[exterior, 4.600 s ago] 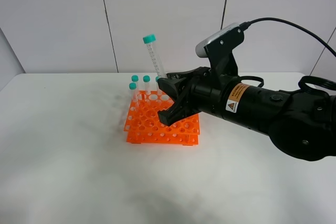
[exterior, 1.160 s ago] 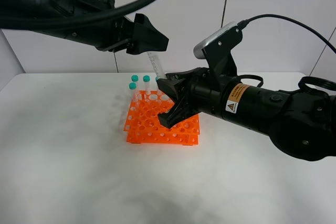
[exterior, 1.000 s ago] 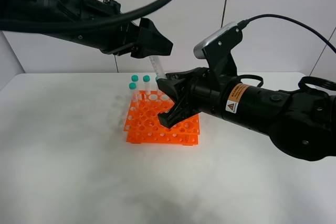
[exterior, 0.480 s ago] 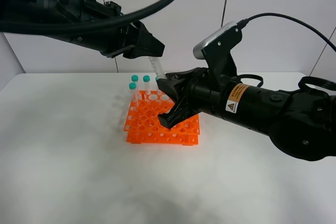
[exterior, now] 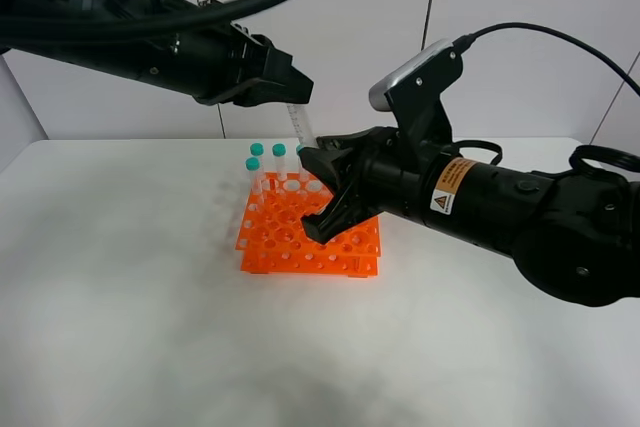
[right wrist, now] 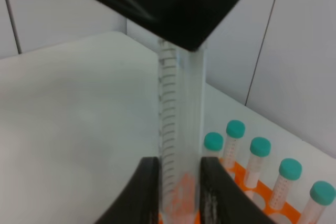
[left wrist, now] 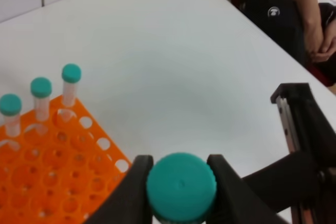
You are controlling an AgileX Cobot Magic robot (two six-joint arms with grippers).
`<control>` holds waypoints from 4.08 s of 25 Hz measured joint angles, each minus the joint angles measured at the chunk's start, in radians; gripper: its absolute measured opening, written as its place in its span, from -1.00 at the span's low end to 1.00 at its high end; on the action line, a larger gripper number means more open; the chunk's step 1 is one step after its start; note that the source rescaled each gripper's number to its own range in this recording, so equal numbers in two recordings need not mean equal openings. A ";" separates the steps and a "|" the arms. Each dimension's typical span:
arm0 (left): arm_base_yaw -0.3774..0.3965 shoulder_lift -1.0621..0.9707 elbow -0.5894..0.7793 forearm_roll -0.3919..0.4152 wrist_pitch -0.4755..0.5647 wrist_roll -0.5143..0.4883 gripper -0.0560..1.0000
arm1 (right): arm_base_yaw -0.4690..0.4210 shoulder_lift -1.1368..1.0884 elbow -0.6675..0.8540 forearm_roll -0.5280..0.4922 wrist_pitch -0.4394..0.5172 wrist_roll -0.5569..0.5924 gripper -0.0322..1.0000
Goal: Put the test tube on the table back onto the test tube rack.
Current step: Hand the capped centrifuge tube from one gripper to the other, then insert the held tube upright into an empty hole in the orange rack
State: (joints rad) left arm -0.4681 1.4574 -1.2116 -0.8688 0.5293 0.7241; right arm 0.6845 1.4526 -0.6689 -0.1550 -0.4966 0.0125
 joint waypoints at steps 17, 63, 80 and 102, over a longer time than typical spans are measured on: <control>0.001 0.008 0.000 -0.138 -0.006 0.161 -0.88 | 0.000 -0.008 0.000 0.018 -0.018 0.000 -0.94; 0.000 0.007 0.000 -0.175 -0.020 0.161 -0.89 | 0.000 -0.006 0.000 0.098 0.031 -0.156 1.00; 0.000 0.007 0.000 -0.175 -0.045 0.161 -0.89 | 0.000 -0.006 0.000 0.098 0.206 -0.156 1.00; 0.000 0.007 0.000 -0.175 -0.046 0.177 -0.89 | -0.274 -0.006 0.000 0.224 0.585 -0.131 1.00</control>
State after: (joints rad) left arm -0.4680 1.4640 -1.2116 -1.0440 0.4829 0.9014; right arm 0.4104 1.4461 -0.6689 0.0691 0.0882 -0.1181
